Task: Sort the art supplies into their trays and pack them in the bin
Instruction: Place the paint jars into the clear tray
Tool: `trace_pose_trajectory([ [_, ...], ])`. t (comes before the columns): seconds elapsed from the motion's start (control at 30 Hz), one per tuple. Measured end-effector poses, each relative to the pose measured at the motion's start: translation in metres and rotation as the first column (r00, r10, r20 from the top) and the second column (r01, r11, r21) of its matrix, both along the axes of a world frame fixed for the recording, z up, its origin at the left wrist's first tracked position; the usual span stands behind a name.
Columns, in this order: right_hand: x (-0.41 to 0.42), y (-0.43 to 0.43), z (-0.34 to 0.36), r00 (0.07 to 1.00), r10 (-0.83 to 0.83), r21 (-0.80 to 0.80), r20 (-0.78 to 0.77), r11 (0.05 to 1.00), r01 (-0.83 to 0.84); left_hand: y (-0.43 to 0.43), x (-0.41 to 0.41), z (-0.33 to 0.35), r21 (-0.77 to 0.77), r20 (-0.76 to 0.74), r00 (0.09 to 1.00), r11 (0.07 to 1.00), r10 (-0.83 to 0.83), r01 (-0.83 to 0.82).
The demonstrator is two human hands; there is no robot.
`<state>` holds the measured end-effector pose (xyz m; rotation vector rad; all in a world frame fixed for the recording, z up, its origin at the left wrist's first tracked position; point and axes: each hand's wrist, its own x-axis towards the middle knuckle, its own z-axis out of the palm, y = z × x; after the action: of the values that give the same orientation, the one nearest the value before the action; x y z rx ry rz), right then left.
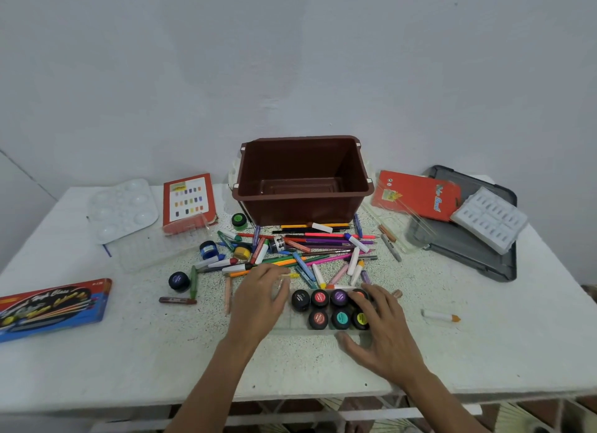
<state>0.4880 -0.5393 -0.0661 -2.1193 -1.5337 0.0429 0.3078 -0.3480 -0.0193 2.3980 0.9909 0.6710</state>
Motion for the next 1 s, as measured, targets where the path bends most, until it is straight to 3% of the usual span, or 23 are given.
trace_pose_trajectory([
  [0.13,0.0,0.0,0.0,1.0,-0.001,0.0,0.001,1.0,0.001,0.03,0.014,-0.004,0.033,-0.035,0.997,0.997,0.068,-0.067],
  [0.3,-0.001,0.0,0.0,1.0,-0.006,-0.006,-0.004,1.0,0.006,0.053,0.035,-0.008,0.111,-0.287,0.957,0.994,0.044,-0.012],
  [0.53,-0.001,-0.001,0.0,1.0,-0.014,-0.011,-0.005,1.0,0.014,0.055,0.046,-0.009,0.153,-0.235,0.964,0.984,0.125,-0.09],
  [0.7,-0.001,0.0,0.0,1.0,-0.011,-0.018,-0.01,1.0,0.011,0.06,0.051,-0.004,0.143,-0.334,0.937,0.988,0.106,-0.06],
  [0.77,-0.001,0.0,0.0,1.0,-0.011,-0.022,-0.009,1.0,0.011,0.06,0.048,-0.002,0.119,-0.26,0.961,0.991,0.094,-0.064],
  [0.93,0.0,0.0,0.001,1.0,-0.002,-0.013,-0.009,1.0,0.002,0.044,0.031,0.016,0.019,0.109,0.993,0.999,0.045,-0.047],
  [1.0,0.0,0.0,0.001,1.0,0.003,-0.006,-0.003,1.0,-0.003,0.036,0.021,0.023,-0.002,0.099,0.993,0.998,0.058,-0.059],
])
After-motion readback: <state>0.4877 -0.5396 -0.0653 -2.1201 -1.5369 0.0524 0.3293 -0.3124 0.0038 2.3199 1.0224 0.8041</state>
